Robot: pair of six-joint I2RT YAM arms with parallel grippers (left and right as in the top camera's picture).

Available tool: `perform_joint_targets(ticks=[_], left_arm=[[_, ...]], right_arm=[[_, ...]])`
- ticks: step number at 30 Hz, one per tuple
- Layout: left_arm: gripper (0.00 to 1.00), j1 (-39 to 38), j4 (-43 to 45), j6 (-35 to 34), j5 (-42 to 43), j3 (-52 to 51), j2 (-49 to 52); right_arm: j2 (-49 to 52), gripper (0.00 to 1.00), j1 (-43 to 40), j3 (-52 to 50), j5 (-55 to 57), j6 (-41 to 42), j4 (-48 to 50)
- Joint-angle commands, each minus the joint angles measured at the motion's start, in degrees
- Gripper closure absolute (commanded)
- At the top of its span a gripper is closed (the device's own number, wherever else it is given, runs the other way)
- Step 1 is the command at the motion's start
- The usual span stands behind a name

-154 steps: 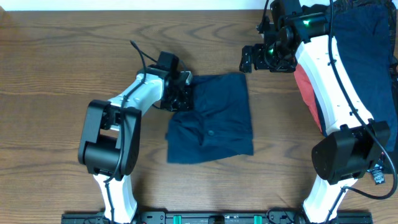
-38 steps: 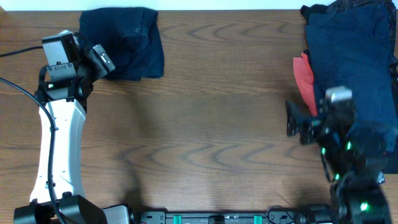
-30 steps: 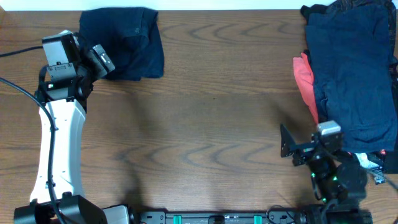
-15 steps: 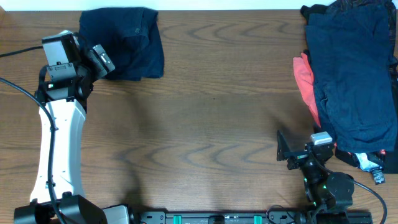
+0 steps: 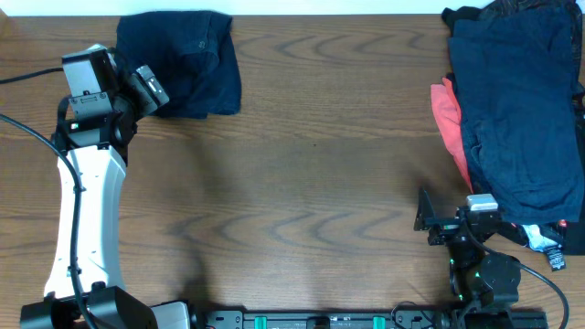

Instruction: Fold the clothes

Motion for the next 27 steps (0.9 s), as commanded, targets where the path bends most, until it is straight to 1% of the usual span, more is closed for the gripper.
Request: perform_joint_targets(ticks=[1, 19, 22, 27], left_arm=[[0.02, 0.04, -0.02, 0.55, 0.2, 0.26, -0.15], [0.02, 0.04, -0.26, 0.52, 0.2, 0.26, -0.35], [0.02, 0.02, -0.57, 0.52, 0.2, 0.26, -2.34], [0.02, -0.02, -2.45, 0.55, 0.2, 0.26, -8.7]], right_arm=[[-0.55, 0.01, -0.72, -0.74, 1.05, -0.42, 0.15], [-0.55, 0.01, -0.72, -0.74, 1.07, -0.42, 0.15], [-0.55, 0.01, -0.72, -0.74, 1.07, -0.42, 0.15], [-0.55, 0.01, -0.72, -0.74, 1.07, -0.42, 0.15]])
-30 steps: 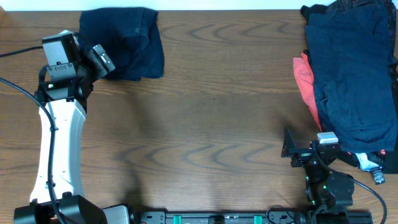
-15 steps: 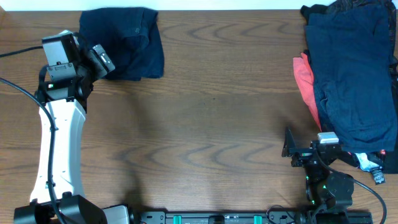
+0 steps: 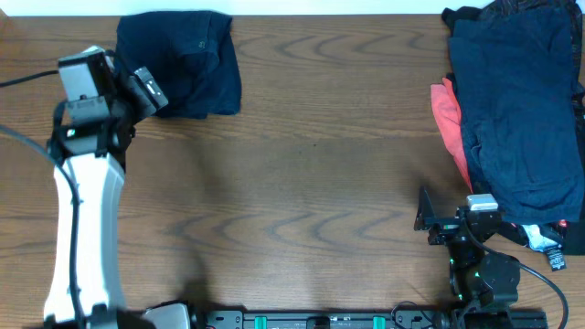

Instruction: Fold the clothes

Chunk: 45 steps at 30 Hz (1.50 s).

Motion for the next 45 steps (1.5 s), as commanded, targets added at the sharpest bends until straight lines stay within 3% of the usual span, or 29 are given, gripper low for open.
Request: perform_joint_targets(ticks=[1, 9, 15, 23, 30, 39, 45], left_arm=[[0.02, -0.02, -0.55, 0.55, 0.17, 0.33, -6.49], [0.02, -0.46, -6.64, 0.5, -1.11, 0.33, -20.96], [0.02, -0.46, -10.86, -3.65, -1.07, -4.76, -33.46], [0.02, -0.46, 5.49, -4.07, -0.24, -30.38, -54.58], [0.02, -2.54, 19.54, -4.02, 2.56, -50.25, -67.19], [0.02, -3.85, 32.24, -4.02, 2.58, -65.92, -77.44], [0.02, -4.48, 35.95, -4.2, 2.51, -71.04, -80.32]], right_arm=[[-0.55, 0.01, -0.72, -0.52, 0.76, -0.44, 0.09], [-0.55, 0.01, -0.72, -0.52, 0.76, -0.44, 0.09], [-0.55, 0.01, -0.72, -0.52, 0.76, -0.44, 0.09], [-0.55, 0.01, -0.72, -0.52, 0.76, -0.44, 0.09], [-0.55, 0.01, -0.72, -0.52, 0.76, -0.44, 0.09], [-0.55, 0.01, -0.72, -0.52, 0.76, -0.44, 0.09], [-0.55, 0.01, -0.72, -0.52, 0.76, -0.44, 0.09]])
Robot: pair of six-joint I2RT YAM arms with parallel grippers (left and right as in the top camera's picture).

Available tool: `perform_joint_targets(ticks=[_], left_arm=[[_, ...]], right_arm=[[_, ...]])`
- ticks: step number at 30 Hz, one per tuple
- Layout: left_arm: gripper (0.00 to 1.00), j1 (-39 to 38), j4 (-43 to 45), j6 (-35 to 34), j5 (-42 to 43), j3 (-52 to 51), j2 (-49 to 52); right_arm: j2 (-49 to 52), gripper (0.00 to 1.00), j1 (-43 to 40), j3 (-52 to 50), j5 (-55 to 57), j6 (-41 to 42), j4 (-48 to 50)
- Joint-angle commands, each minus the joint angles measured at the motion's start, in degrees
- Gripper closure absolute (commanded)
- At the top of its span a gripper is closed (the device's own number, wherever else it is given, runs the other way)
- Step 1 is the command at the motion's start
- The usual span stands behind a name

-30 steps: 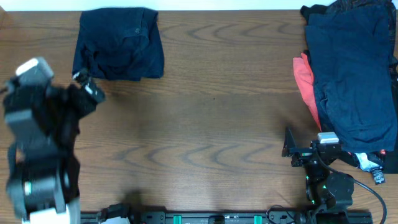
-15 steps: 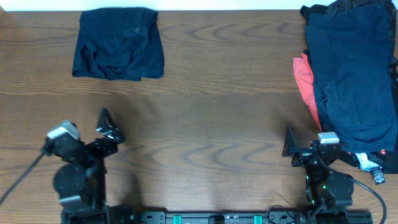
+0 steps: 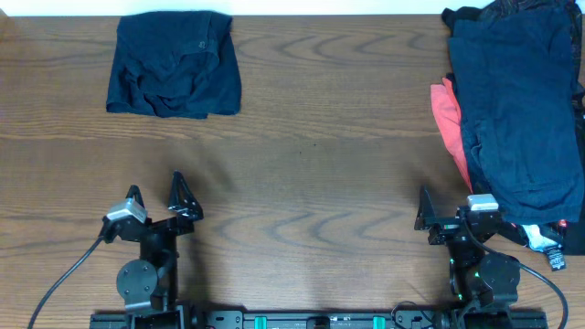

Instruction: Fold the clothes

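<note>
A folded dark-blue garment (image 3: 174, 64) lies flat at the table's far left, with nothing touching it. A pile of unfolded clothes (image 3: 516, 110), dark navy on top with a coral-red piece (image 3: 446, 119) sticking out, fills the far right. My left gripper (image 3: 159, 196) rests at the front left, open and empty, far from the folded garment. My right gripper (image 3: 445, 219) sits at the front right beside the pile's near edge, fingers apart, holding nothing.
The brown wooden table (image 3: 320, 183) stretches between the folded garment and the pile. A white tag and dark fabric of the pile (image 3: 548, 247) hang near the right arm's base. Cables run along the front edge.
My left arm, which reached out to the folded garment's left edge, now sits drawn back at the front left with its gripper open. The garment lies uncovered. The right arm has not moved.
My left gripper was at the left edge of the folded dark-blue garment at the far left. It was still there a moment later, shifted slightly. Now the arm is back at its base and the garment stays folded in place. The pile and right arm are unchanged.
</note>
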Motion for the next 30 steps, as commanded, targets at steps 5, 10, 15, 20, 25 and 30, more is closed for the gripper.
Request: perform_joint_targets(ticks=[5, 10, 15, 20, 25, 30], left_arm=[[0.02, -0.85, 0.87, -0.04, 0.13, -2.67, -1.6], [0.02, -0.85, -6.64, -0.07, 0.15, -2.67, -1.6], [0.02, -0.85, -8.09, -0.07, 0.13, -2.67, -1.6], [0.02, -0.85, -8.07, -0.07, 0.13, -2.67, -1.51], [0.02, -0.85, -8.07, -0.07, 0.13, -2.67, -1.46], [0.02, -0.85, -8.07, -0.07, 0.15, -2.67, -1.46]], right_arm=[[-0.39, 0.01, -0.72, -0.39, 0.35, -0.42, 0.0], [-0.39, 0.01, -0.72, -0.39, 0.35, -0.42, 0.0], [-0.39, 0.01, -0.72, -0.39, 0.35, -0.42, -0.02], [-0.39, 0.01, -0.72, -0.39, 0.35, -0.42, 0.0], [-0.39, 0.01, -0.72, -0.39, 0.33, -0.42, 0.0], [-0.39, 0.01, -0.72, -0.39, 0.35, -0.42, 0.0]])
